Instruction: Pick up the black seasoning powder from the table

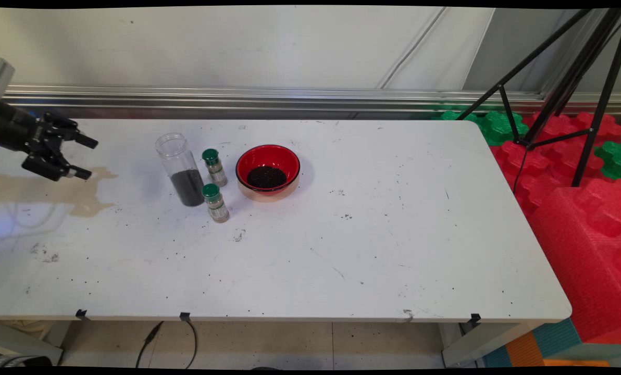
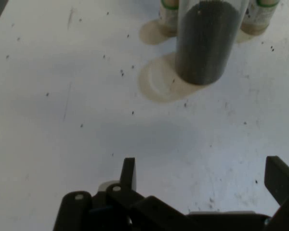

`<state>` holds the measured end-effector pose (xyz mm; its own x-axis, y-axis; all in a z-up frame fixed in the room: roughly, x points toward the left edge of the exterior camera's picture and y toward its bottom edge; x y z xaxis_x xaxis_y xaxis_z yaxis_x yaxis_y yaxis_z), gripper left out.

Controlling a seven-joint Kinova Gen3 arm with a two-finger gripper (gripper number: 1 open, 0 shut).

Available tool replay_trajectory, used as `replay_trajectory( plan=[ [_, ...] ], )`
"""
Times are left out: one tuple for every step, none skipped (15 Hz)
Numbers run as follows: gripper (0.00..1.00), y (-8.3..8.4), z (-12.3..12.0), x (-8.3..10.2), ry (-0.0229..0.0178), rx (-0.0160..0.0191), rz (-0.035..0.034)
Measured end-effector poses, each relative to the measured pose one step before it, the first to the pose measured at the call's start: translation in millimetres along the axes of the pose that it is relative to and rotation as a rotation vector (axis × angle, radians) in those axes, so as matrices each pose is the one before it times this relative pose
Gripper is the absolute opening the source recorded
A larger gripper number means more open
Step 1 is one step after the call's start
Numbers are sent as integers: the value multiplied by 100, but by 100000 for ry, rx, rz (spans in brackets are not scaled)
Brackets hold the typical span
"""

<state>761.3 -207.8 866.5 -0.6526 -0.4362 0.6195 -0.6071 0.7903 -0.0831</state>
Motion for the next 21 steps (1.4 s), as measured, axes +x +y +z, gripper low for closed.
replay_trajectory(
  plan=[
    [100, -139, 527, -22, 1004, -768, 1144],
    [100, -165, 618, -35, 1235, -855, 1300],
    [100, -152, 643, -45, 1280, -907, 1359],
    [100, -114, 597, -52, 1229, -854, 1113],
    [100, -130, 690, -49, 1444, -928, 1331],
    [100, -118, 713, -48, 1522, -966, 1284],
    [100, -121, 635, -37, 1418, -725, 1019],
    [100, -145, 742, -35, 1656, -838, 1172],
    [100, -156, 747, -52, 1751, -824, 1078],
    [100, -138, 654, -80, 1573, -632, 874],
    [100, -159, 741, -121, 1781, -664, 973],
    [100, -164, 732, -173, 1752, -544, 890],
    [100, -149, 623, -170, 1543, -338, 682],
    [100, -101, 391, -107, 1015, -205, 433],
    [100, -165, 617, -190, 1559, -283, 510],
    [100, -99, 374, -133, 980, -141, 334],
    [100, -132, 545, -193, 1543, -302, 476],
    [100, -137, 591, -231, 1678, -329, 467],
    [100, -110, 542, -228, 1613, -345, 393],
    [100, -84, 430, -176, 1350, -281, 211],
    [100, -53, 272, -111, 856, -177, 109]
  ],
)
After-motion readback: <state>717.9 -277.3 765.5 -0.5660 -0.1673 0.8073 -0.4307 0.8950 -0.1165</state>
